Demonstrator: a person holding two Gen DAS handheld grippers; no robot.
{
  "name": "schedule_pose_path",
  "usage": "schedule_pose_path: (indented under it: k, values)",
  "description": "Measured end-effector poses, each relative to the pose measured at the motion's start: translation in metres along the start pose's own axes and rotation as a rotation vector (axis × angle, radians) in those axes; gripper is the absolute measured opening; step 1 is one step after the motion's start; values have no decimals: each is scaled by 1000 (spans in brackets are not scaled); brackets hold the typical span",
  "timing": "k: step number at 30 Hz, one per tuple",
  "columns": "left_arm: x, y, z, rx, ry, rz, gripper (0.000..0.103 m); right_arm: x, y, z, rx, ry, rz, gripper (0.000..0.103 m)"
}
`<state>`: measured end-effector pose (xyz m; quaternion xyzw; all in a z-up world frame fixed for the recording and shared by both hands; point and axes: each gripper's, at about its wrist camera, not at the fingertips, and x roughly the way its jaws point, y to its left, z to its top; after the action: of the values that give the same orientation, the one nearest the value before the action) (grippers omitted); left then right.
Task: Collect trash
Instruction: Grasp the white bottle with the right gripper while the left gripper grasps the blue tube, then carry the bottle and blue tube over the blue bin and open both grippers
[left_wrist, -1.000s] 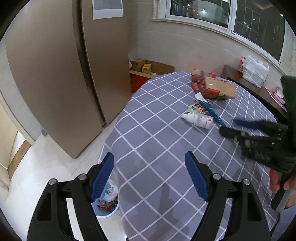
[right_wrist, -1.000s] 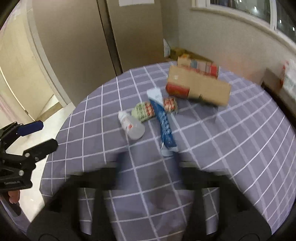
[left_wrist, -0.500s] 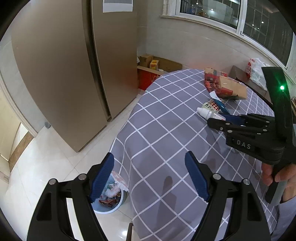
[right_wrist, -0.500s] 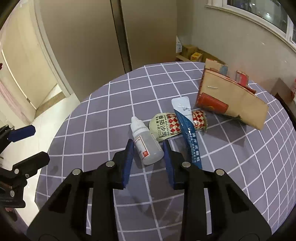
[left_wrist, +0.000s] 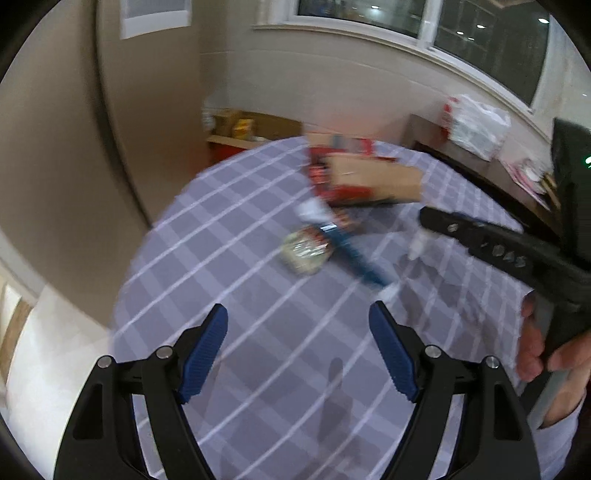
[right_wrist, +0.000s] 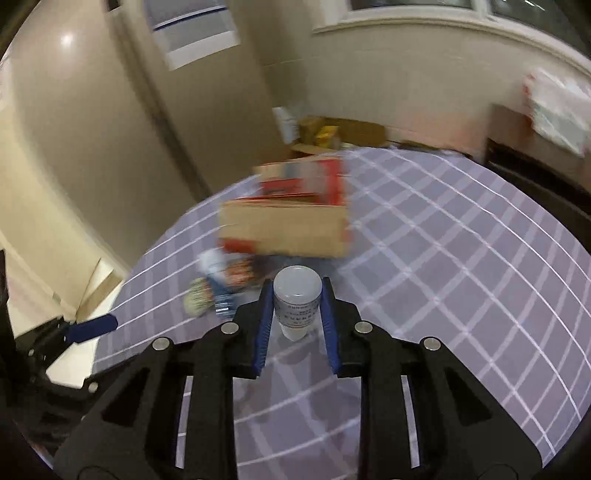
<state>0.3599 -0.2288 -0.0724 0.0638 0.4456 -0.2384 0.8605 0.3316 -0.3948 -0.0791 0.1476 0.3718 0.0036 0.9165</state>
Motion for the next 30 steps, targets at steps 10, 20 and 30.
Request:
schedule_pose_path:
  k: [10, 20, 30]
  values:
    - [60, -41, 36, -4, 70, 14, 57, -12, -54, 5, 146, -32, -94, 25]
    - [48, -26, 27, -77, 10, 54, 9, -12, -48, 6, 138, -30, -72, 24]
    - [14, -2, 8, -86, -20, 90, 9, -8, -16, -1, 62, -8, -36, 24]
